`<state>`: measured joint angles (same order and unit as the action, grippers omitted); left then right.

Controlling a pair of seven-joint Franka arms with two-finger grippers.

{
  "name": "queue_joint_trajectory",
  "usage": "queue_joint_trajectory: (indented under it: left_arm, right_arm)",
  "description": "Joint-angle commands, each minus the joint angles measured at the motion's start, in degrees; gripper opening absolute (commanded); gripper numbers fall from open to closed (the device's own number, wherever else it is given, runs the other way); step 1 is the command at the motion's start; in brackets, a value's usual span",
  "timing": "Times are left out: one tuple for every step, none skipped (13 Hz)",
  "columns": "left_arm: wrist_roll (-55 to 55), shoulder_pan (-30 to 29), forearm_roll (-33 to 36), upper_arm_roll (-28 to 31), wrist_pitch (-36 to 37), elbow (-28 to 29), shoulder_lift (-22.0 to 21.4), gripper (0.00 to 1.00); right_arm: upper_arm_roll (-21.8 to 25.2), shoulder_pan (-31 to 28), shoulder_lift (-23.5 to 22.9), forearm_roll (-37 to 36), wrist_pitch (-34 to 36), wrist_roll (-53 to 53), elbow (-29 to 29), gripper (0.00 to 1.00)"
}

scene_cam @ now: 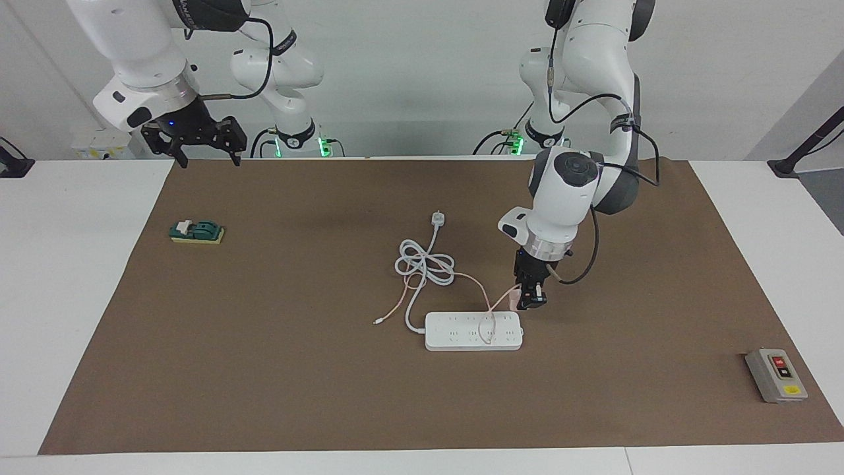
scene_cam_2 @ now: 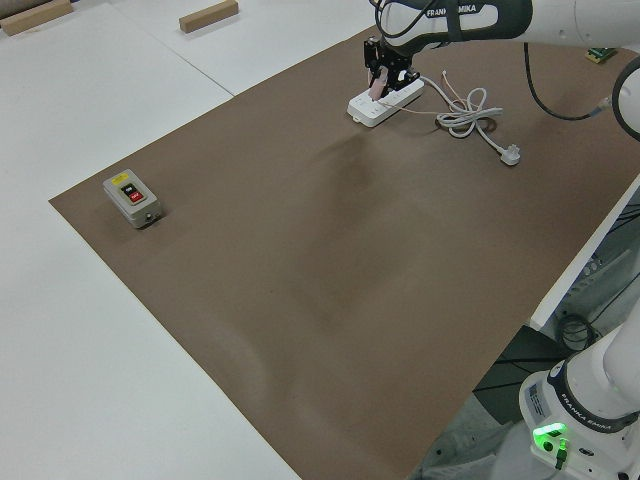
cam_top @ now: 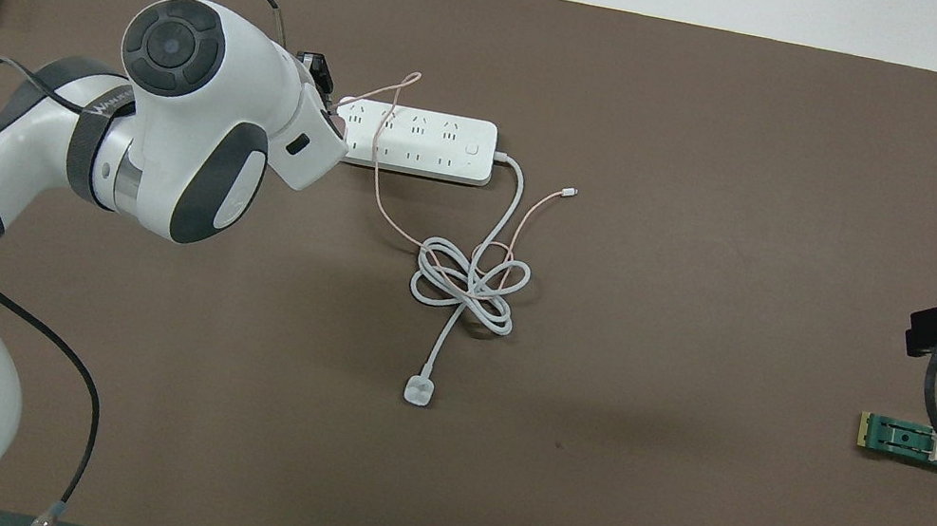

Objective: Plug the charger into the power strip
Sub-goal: 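Move the held charger with the left gripper to the power strip's end socket, then align and push the charger prongs into the socket with the left gripper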

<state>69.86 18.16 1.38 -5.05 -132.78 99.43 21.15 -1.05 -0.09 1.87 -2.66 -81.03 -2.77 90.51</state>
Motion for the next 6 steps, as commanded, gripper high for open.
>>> queue_joint_trajectory:
  left_arm:
    - [-0.3,-0.8,1.7,0.0,-1.7,0.3,-0.4,0.0]
    - [-0.1,-0.8,1.7,0.0,-1.4,0.3,-0.3,0.0]
    - [0.4,-0.8,1.6,0.0,-1.3,0.2,-0.3,0.0]
    - [0.4,-0.9,1.6,-0.1,-0.6,-0.5,-0.1,0.0]
    - [0.3,-0.9,1.6,-0.1,0.3,-1.2,0.2,0.0]
    - [0.3,-0.9,1.6,-0.1,0.8,-1.4,0.2,0.0]
  right_arm:
    - [-0.4,-1.0,0.9,0.3,-0.7,0.4,1.2,1.0]
    - [-0.4,-1.1,0.9,1.7,-0.7,0.5,1.2,1.0]
    - [-0.3,-1.4,0.8,2.8,-0.6,0.7,0.8,1.0]
    - [-0.3,-1.8,0.8,2.8,-0.7,0.6,0.8,1.0]
    - [-0.2,-2.0,0.9,2.7,-0.7,0.4,0.9,1.0]
    - [-0.2,-2.0,0.9,2.6,-0.7,0.6,1.0,1.0]
